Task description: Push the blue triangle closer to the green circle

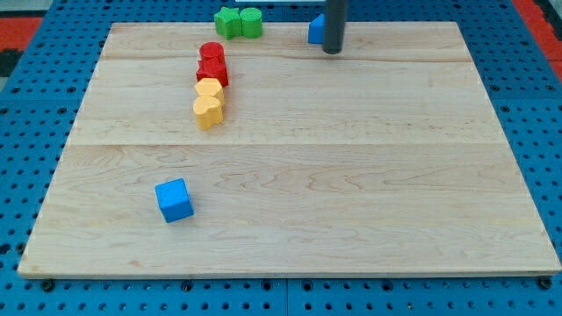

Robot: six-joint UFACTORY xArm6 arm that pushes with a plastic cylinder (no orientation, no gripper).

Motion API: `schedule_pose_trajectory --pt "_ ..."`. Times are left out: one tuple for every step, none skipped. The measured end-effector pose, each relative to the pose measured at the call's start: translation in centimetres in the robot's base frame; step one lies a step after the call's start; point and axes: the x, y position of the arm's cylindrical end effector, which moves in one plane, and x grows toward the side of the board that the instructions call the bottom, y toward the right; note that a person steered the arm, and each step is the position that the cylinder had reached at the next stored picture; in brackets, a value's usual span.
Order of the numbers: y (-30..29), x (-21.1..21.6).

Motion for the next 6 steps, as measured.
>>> schedule_pose_trajectory --pt "3.8 -0.7" --pt "2.4 -3.5" --pt "-2.0 -6.0" --pt "-6.6 -6.3" --pt "-7.2 -5.8" --pt "-5.4 -2.8"
